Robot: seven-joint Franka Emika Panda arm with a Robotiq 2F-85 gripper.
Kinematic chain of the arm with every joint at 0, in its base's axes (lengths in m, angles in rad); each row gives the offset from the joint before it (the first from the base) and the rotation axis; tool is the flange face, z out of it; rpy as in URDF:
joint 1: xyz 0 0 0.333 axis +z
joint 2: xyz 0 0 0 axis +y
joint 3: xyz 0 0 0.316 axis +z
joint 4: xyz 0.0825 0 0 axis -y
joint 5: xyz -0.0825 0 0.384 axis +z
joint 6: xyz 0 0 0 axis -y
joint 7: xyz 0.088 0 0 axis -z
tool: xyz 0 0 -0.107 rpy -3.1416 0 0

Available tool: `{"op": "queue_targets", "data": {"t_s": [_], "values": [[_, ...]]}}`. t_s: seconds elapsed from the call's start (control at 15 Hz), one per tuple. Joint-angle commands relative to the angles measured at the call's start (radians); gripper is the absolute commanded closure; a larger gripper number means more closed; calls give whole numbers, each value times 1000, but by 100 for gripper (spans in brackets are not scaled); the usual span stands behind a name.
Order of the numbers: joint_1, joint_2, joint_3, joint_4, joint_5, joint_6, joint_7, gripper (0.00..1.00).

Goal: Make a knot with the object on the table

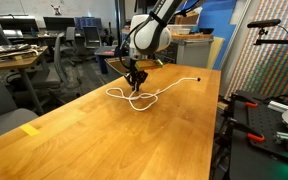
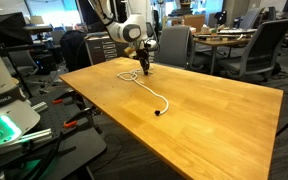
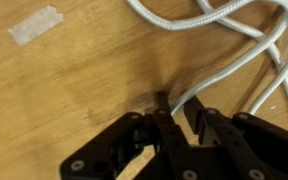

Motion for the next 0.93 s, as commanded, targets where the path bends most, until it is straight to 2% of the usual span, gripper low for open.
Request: {"op": "queue_targets", "data": {"t_s": [0.0,0.13,0.2,0.4,0.6,0.87], "values": [[3,-86,-20,-50,5,9,1,96],[3,-166,-29,-98,-8,28,-13,96],[1,-207,-31,-117,-12,38,-19,93],[6,-329,-59,-170,-28,154,0,91],[-8,-457,-68,-213,-5,240,20,93],[-25,-631,-87,-254,45,279,68,94]]}}
